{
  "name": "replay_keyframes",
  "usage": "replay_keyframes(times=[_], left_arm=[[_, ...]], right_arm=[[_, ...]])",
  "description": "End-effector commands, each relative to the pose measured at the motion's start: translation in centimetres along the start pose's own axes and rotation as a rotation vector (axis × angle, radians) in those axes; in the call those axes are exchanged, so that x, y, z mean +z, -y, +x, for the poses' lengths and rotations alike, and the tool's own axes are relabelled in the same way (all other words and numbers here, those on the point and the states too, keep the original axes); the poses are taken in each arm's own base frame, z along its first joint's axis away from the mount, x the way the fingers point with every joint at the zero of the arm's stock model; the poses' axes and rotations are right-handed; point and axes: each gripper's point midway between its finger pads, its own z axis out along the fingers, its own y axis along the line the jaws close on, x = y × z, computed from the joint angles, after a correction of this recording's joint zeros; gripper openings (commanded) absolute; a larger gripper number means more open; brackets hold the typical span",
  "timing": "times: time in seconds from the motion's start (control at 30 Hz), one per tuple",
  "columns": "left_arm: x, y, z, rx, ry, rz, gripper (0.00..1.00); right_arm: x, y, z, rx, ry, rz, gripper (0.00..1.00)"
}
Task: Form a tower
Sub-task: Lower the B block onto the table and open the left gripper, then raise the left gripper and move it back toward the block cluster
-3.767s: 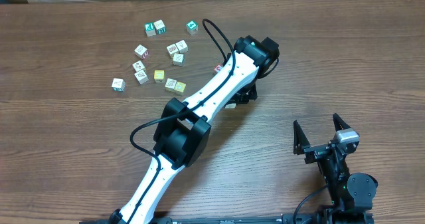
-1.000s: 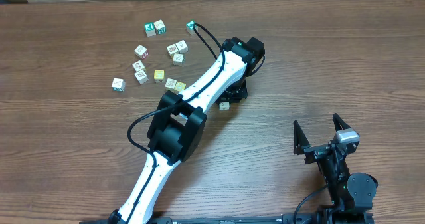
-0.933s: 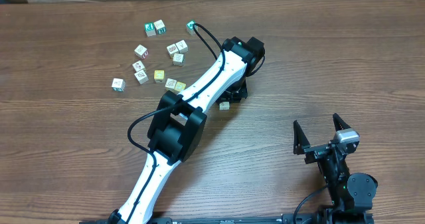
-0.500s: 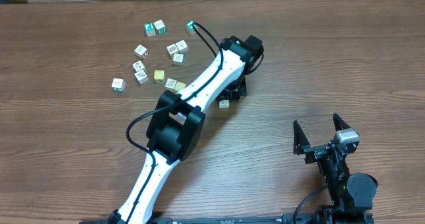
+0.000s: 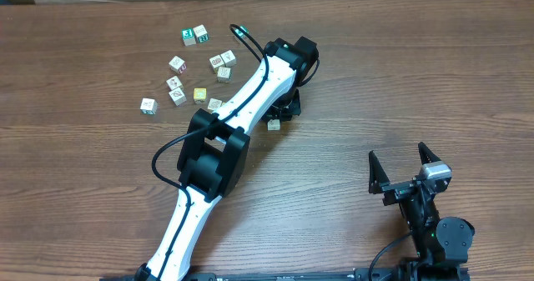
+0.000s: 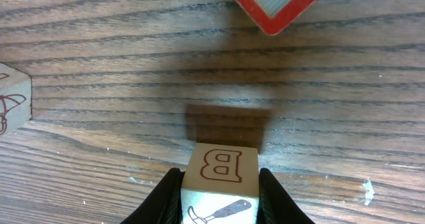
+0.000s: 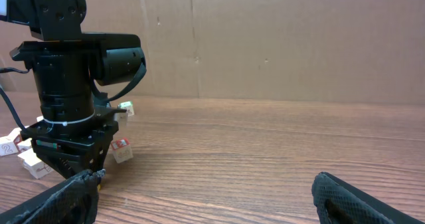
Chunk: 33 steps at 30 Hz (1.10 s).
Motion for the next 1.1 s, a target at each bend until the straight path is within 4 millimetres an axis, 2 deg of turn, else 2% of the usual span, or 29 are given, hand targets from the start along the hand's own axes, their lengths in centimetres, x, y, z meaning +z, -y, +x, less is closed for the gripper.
replay_keyframes(times=[0.0, 0.87, 1.07], left_arm=[[0.07, -0.29, -0.23, 0.017, 0.009, -0.009, 0.24], [0.07, -0.03, -0.87, 0.025, 0.032, 0.005, 0.24], [0.06, 0.04, -0.72, 0.029, 0.03, 0.003, 0.29]], right_arm=[[0.02, 0.08, 0.2, 0.002, 0.003, 0.006, 1.0], [0.02, 0.08, 0.2, 0.002, 0.003, 0.006, 1.0], [0.02, 0.08, 0.2, 0.002, 0.003, 0.005, 1.0]])
